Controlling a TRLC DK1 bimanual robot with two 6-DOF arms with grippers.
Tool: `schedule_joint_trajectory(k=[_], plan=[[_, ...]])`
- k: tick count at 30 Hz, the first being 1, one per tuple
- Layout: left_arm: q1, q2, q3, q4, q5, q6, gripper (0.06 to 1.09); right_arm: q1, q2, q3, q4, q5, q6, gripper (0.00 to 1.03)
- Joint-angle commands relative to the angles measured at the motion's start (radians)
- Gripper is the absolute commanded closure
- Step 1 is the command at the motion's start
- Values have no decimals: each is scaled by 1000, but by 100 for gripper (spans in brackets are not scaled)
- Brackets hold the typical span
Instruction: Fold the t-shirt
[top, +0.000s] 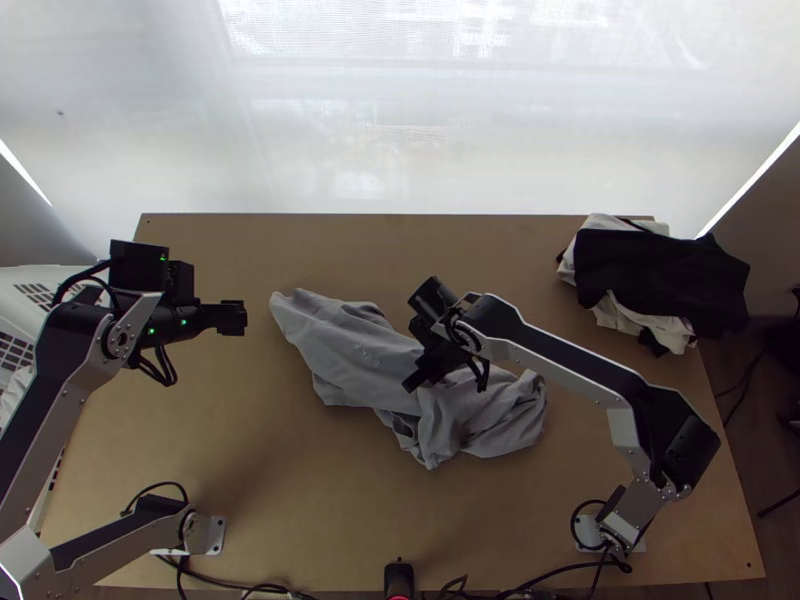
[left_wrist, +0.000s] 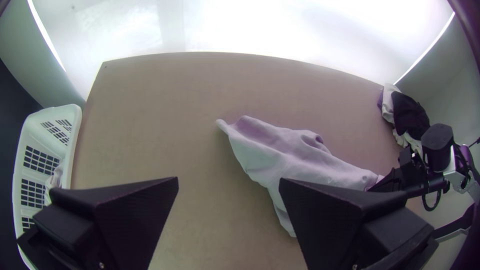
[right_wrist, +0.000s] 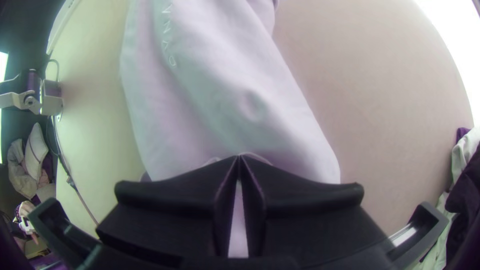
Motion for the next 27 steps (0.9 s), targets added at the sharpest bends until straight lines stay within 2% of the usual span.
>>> schedule_joint_trajectory(k=[1,10,16,27], plan=[[-1,3,8,0,0,0,11,-2,-27,-17,6,3,-3,100],[-67,23,9,-1,-2,0,11,-52,-114,101,1,23,-19,100],[-150,41,-14,-6,-2,25,11,-98,-179,239,0,43,-74,100],[-304,130,-15,0,-3,51,11,-248,-190,459,-54,61,-114,100]])
